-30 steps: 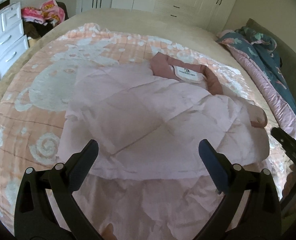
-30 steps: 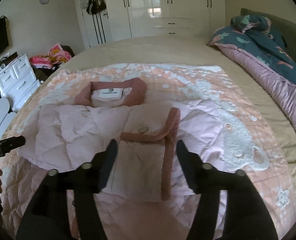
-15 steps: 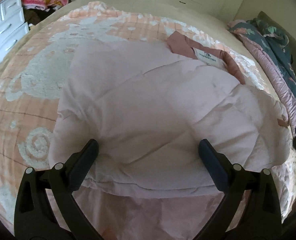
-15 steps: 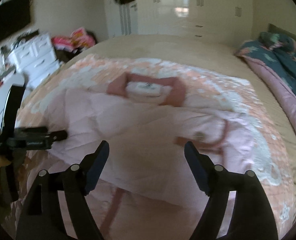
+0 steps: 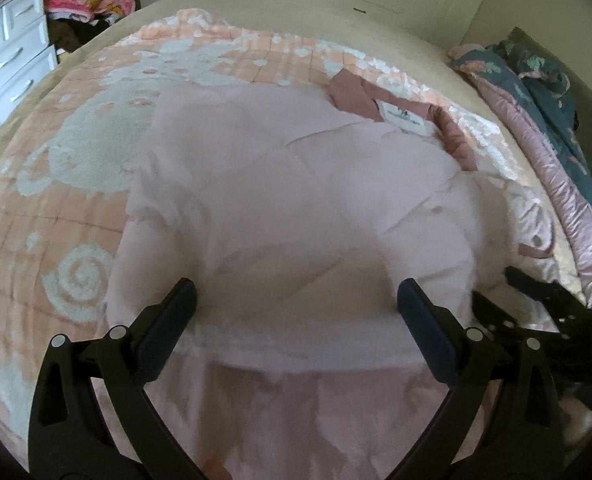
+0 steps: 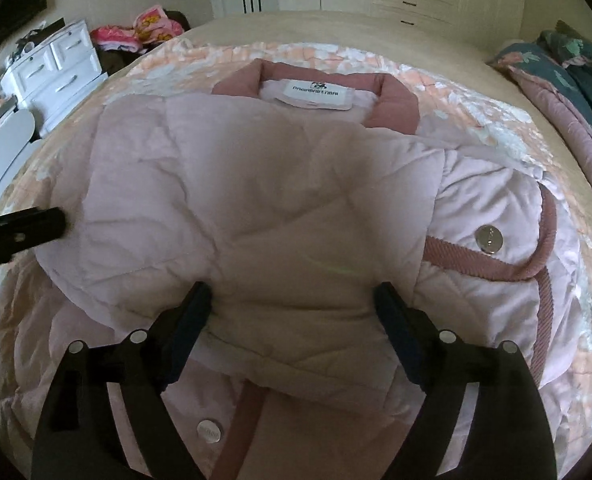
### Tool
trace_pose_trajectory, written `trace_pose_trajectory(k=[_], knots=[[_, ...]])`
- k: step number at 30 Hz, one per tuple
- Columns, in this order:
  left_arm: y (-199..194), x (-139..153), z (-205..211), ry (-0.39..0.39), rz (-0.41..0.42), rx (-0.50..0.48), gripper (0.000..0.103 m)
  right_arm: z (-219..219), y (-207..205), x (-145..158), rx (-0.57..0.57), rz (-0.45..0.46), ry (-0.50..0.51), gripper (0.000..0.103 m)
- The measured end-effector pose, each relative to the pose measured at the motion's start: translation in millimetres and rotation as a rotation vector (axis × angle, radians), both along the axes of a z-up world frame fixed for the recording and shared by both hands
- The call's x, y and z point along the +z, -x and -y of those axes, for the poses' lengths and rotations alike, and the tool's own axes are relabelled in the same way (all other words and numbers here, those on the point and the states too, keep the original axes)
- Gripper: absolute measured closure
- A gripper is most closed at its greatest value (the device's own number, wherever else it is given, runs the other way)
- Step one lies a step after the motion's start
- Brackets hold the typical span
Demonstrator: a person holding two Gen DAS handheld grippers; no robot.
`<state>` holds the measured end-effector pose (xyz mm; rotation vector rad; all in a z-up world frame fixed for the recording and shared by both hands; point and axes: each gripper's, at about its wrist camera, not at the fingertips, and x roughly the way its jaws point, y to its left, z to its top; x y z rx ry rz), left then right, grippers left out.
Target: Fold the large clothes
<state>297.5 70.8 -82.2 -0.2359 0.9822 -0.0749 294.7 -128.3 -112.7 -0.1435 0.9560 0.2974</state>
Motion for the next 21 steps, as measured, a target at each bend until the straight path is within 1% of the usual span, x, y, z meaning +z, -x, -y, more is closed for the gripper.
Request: trace_pose_trajectory(k=[5,8,11,13,15,18,21], knots=[[19,12,-5,0.023,0.007,0.005,0.009,5,5,3,-0.024,0.006,-0.020,0.018],[30,20,-4,0.018,0.025,0.004,0.009,6,13,5,-0.039,0.007,-0.026,0.018],[41,25,-4,0.036,0.041,0.001,0.009,7,22,8,-0.042,0.005,-0.031,0.018],[48,26,-5,0.042,0.042,0.005,0.009,7,28,12,-0.040,0.000,-0.035,0.016],[54,27,-5,0.052,0.043,0.007,0.009,7,33,14,-0.041,-0.004,-0.030,0.010],[59,29,-5,0.061,0.043,0.006,0.009,7,43,17,-0.043,-0.017,-0.025,0.007],[65,33,-6,0.064,0.052,0.006,0.009,12,54,22,-0.049,-0.021,-0.082,0.007]])
